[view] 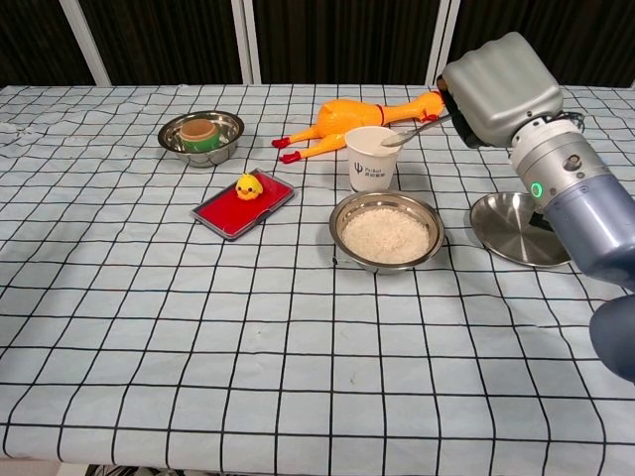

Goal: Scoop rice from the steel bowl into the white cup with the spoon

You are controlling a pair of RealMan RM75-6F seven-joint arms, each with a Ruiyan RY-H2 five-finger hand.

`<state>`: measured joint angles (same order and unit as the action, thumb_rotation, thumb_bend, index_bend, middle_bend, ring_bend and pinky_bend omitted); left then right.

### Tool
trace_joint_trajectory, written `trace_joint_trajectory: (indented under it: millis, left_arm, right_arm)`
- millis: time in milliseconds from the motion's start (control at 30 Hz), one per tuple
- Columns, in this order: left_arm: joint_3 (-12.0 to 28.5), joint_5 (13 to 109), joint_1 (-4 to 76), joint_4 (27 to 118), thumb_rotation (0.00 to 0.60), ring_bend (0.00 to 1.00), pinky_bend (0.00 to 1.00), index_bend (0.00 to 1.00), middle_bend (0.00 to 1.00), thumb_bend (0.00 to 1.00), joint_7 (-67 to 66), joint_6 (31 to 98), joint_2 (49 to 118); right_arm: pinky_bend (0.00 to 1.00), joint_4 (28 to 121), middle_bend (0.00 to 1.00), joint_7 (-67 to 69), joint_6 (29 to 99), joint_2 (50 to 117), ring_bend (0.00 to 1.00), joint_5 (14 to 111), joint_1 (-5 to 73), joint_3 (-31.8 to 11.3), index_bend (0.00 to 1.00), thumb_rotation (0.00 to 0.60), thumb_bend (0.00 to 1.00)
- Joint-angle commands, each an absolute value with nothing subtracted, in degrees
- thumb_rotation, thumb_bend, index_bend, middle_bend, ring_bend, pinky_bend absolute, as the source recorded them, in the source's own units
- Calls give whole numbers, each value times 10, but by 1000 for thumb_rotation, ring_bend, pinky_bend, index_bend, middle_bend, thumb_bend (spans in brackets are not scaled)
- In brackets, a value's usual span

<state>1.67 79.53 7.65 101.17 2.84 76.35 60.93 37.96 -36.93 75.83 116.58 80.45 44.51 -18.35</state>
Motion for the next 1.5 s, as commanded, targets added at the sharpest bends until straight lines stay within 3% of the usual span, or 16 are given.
trace_joint_trajectory:
  millis: [33,567,1500]
  left_arm:
    - [17,794,77,1012,600,0,0,0,0,16,29,762,609]
    - [20,783,81,1018,600,0,0,0,0,16,27,753,607]
    - [18,782,84,1029,600,0,0,0,0,16,39,743,599]
  right_arm:
    - [1000,361,998,-360,751,1172,1000,800,454,-186,770,600,473]
    - [1000,277,998,-335,717,1188,1000,784,484,-188,770,600,473]
    - [1000,195,998,-378,710,1196,1000,833,509,-120,770,600,473]
